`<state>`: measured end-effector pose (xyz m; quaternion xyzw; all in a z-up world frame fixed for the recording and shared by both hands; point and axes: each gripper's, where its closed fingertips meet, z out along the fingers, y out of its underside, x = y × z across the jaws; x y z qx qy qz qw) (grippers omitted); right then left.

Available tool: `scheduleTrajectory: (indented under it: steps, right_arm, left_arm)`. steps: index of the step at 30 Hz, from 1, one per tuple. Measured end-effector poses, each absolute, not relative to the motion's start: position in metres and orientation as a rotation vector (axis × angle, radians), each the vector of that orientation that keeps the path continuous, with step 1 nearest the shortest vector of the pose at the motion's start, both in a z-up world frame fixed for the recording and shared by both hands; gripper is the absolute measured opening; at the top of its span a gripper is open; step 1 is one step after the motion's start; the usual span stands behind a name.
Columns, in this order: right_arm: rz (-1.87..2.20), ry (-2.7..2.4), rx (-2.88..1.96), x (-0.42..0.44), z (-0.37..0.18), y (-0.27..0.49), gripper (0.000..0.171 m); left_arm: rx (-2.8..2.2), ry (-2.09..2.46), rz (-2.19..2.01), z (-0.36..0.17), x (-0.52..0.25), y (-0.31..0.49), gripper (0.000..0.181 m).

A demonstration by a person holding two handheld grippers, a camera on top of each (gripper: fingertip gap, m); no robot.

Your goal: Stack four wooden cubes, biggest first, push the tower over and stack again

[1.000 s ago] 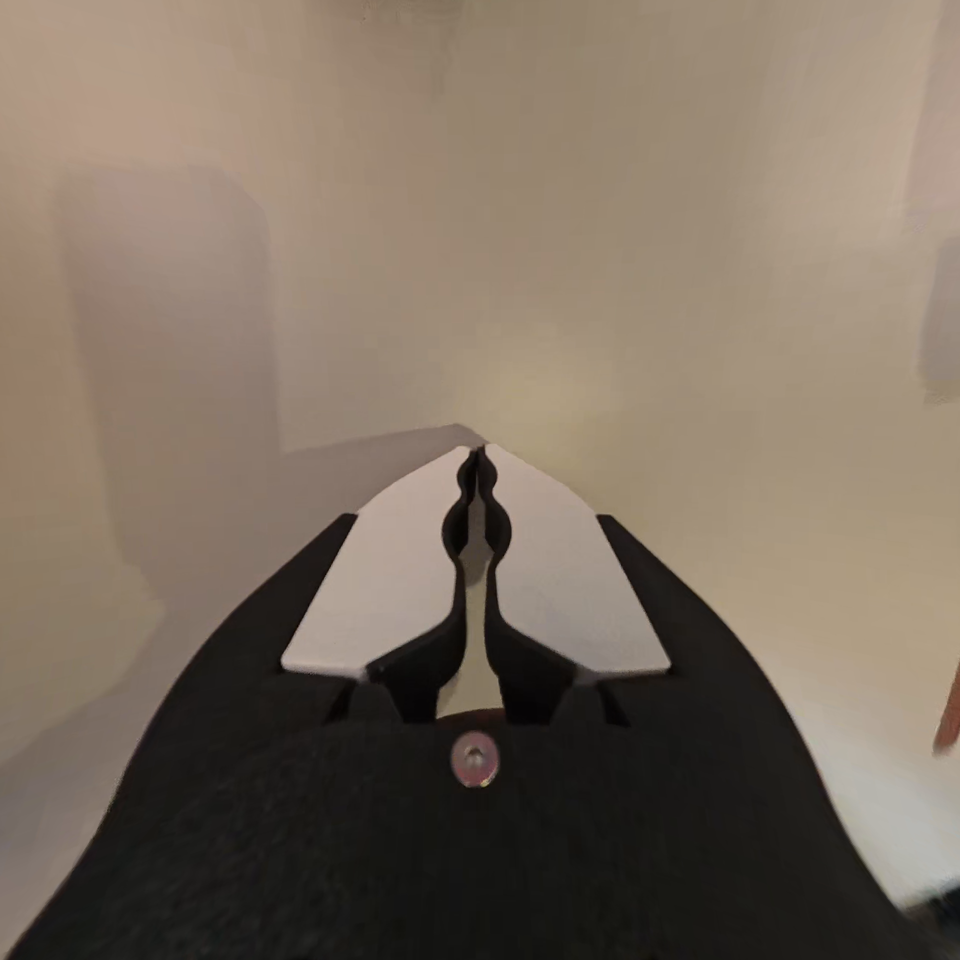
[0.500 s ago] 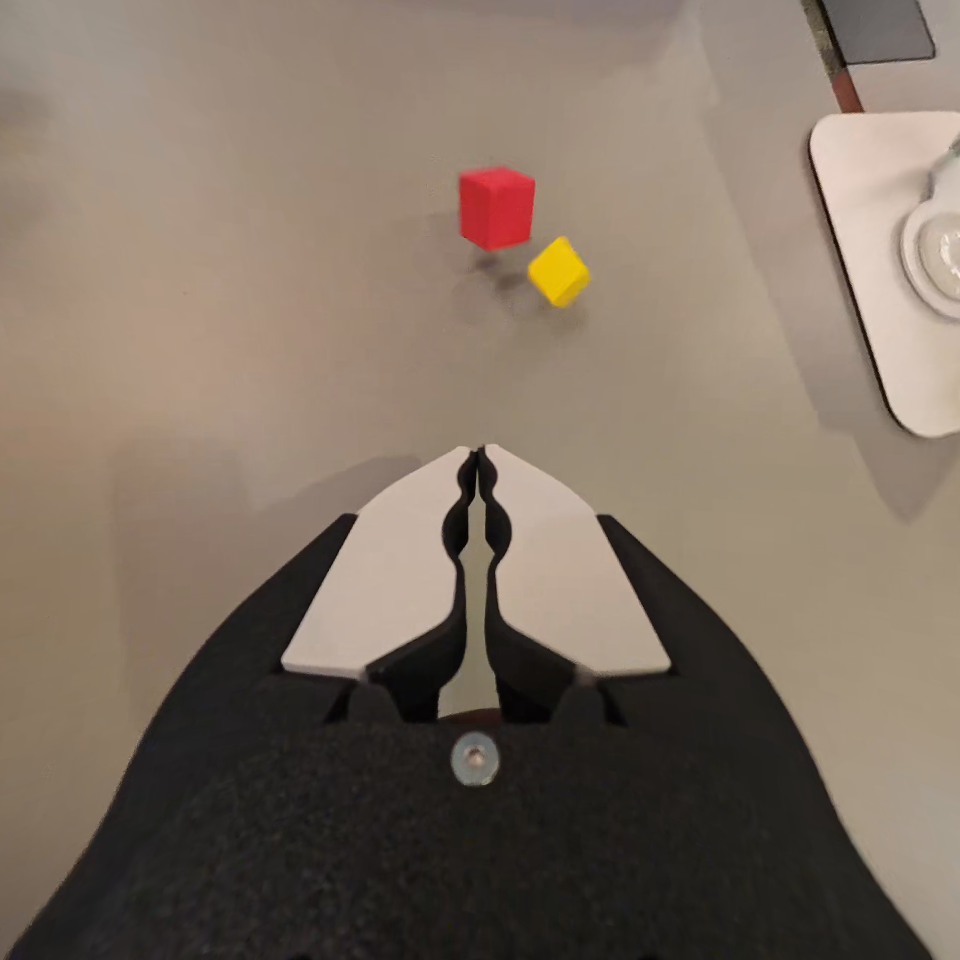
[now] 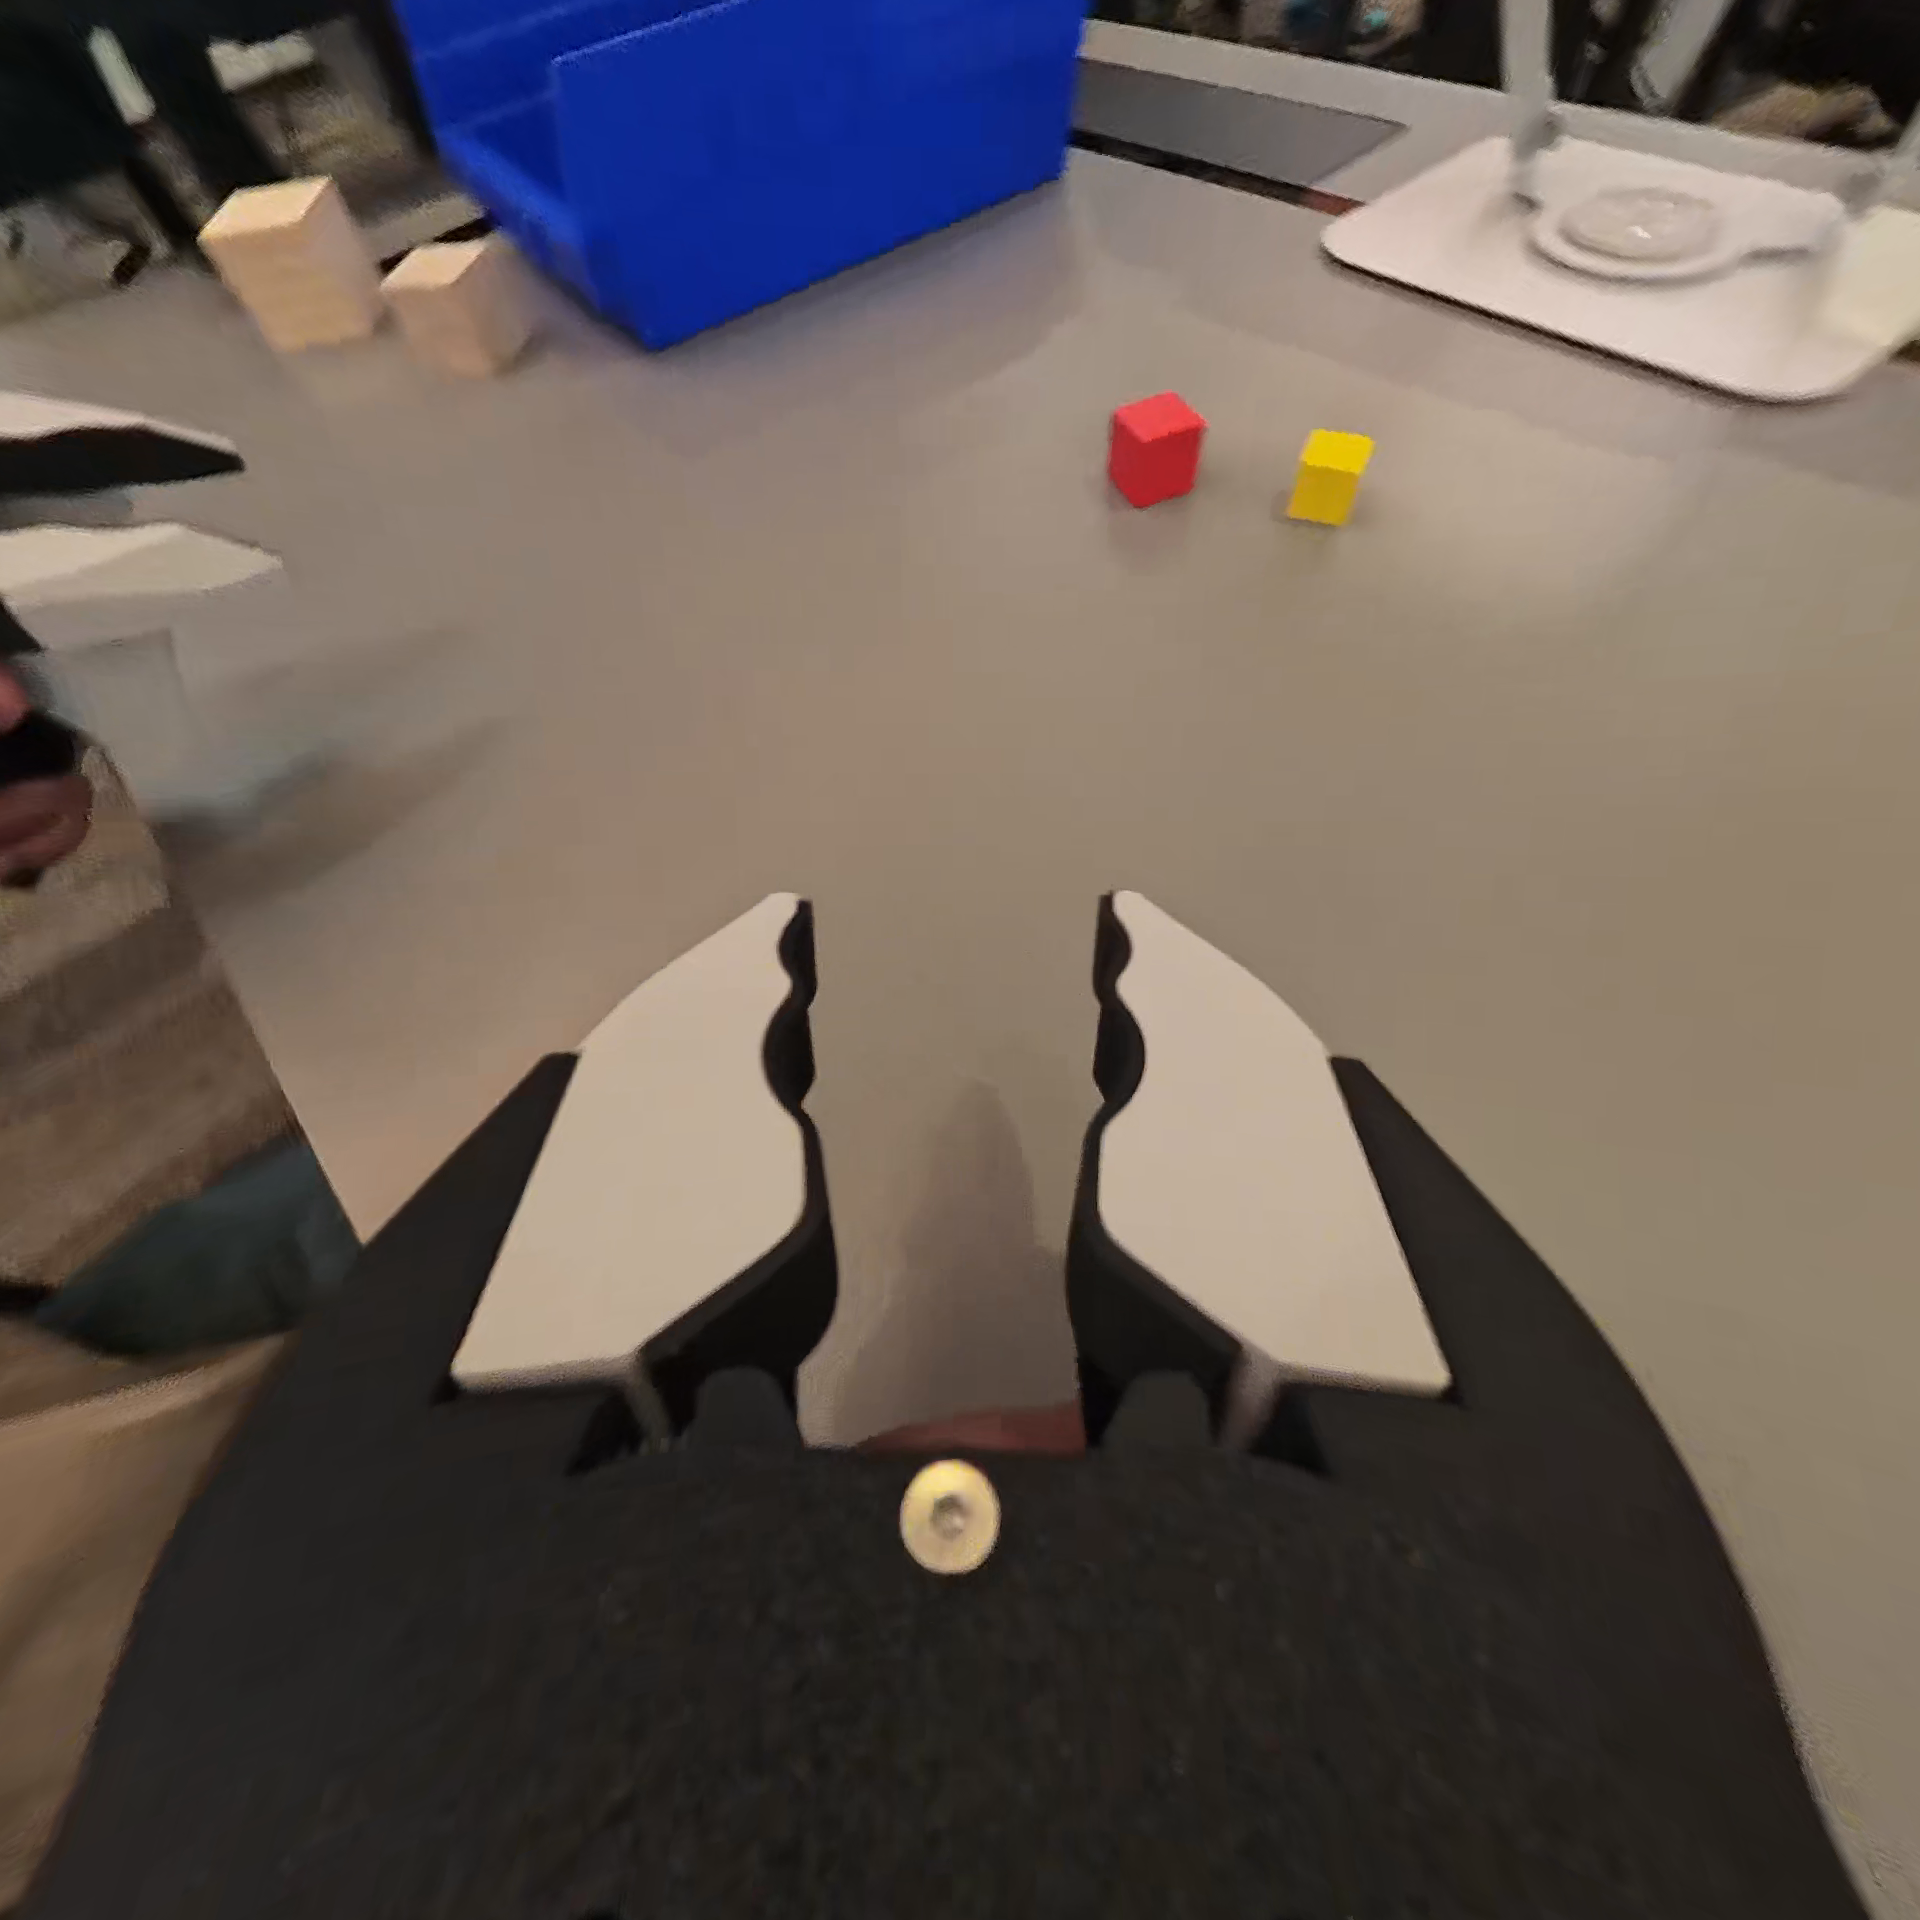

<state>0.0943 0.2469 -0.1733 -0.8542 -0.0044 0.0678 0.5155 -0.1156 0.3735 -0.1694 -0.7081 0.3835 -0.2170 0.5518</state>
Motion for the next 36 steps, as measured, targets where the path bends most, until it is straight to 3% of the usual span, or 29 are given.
scheduleTrajectory:
  steps: [5,36]
  right_arm:
    - [0.080,0.200,-2.092,0.121,-0.188,0.233,0.068]
    - [0.026,0.221,-2.071,0.134,-0.194,0.221,0.065]
  left_arm:
    - [-1.668,0.926,-0.550,-0.160,-0.087,0.367,0.052]
    - [-1.672,0.908,-0.605,-0.164,-0.055,0.354,0.055]
